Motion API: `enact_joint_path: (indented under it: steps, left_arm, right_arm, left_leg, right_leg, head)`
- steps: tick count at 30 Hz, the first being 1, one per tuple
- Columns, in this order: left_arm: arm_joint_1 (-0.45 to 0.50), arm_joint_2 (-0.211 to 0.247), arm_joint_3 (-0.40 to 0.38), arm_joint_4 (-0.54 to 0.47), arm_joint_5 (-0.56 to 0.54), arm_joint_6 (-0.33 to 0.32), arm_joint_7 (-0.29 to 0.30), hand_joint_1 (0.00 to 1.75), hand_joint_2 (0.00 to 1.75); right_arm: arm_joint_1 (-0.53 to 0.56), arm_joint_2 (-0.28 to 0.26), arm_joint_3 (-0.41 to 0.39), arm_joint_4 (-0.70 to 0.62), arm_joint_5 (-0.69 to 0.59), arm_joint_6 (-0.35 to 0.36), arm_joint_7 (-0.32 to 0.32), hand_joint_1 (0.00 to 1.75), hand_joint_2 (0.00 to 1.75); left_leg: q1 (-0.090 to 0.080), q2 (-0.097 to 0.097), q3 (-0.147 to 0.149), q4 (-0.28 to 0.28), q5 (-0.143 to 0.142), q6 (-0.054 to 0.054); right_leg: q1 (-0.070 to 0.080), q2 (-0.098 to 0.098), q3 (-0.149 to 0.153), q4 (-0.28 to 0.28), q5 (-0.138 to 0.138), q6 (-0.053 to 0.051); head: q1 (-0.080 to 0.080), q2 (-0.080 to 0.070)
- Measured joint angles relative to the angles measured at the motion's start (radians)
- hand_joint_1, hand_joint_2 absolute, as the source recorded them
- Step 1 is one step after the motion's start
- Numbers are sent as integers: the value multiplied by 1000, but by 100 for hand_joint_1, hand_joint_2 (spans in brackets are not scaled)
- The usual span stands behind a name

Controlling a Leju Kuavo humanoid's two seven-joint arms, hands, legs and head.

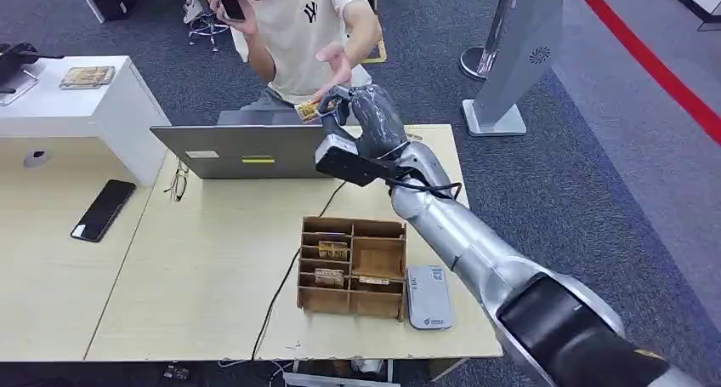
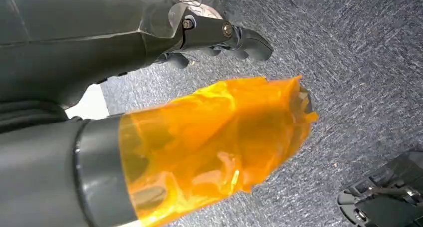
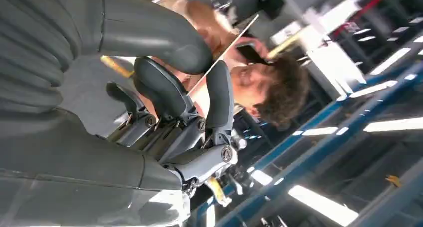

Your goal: Pass the card to the sensor for recognition and then transmit it.

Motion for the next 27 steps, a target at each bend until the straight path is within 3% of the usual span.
enact_joint_path:
  steps: [1,2,3,4,5,12,17,20,22,23,27]
  left_arm:
    - [-1,0,0,0,-4,0,4,0,0]
    - [-2,0,0,0,-7,0,5,0,0]
    - [-3,0,0,0,-9,0,6,0,0]
    - [-3,0,0,0,-10,0,6,0,0]
    - [-3,0,0,0,-11,0,7,0,0]
    - [-3,-1,0,0,-14,0,9,0,0]
    - [-2,-2,0,0,-15,2,9,0,0]
    - [3,-2,0,0,-13,8,6,0,0]
    - [9,-2,2,0,-7,11,1,0,0]
    - [12,-2,5,0,-5,14,-6,0,0]
    - [29,-2,15,0,3,24,-23,0,0]
  right_arm:
    - [-8,7,5,28,15,-12,6,166,175]
    - [-14,12,8,47,32,-26,14,129,175]
    - [-19,16,14,67,50,-45,24,103,175]
    - [-22,21,21,88,66,-59,33,103,175]
    - [-24,25,26,106,79,-64,42,0,175]
    - [-24,38,47,177,91,-72,60,0,175]
    - [-11,38,47,186,41,-71,18,0,175]
    - [24,38,17,156,-75,10,-42,0,175]
    - [63,37,-11,111,-186,119,-76,0,175]
    - [90,35,-32,75,-264,196,-95,0,0]
    - [204,11,-98,-80,-466,381,-120,0,0]
  left_leg:
    - [0,0,0,0,0,0]
    - [0,0,0,0,0,0]
    - [0,0,0,0,0,0]
    - [0,0,0,0,0,0]
    - [0,0,0,0,0,0]
    - [0,0,0,0,0,0]
    - [0,0,0,0,0,0]
    - [0,0,0,0,0,0]
    - [0,0,0,0,0,0]
    - [0,0,0,0,0,0]
    - [0,-1,0,0,-1,0]
  right_leg:
    - [0,0,0,0,0,0]
    - [0,0,0,0,0,0]
    - [0,0,0,0,0,0]
    - [0,0,0,0,0,0]
    - [0,0,0,0,0,0]
    - [0,0,0,0,0,0]
    - [0,0,0,0,0,0]
    - [0,0,0,0,0,0]
    - [0,0,0,0,0,0]
    - [0,0,0,0,0,0]
    - [0,0,-1,0,0,0]
  head:
    - [0,0]
    - [0,0]
    - [0,0]
    - [0,0]
    - [0,0]
    - [0,0]
    - [0,0]
    - [0,0]
    - [0,0]
    - [0,0]
    - [0,0]
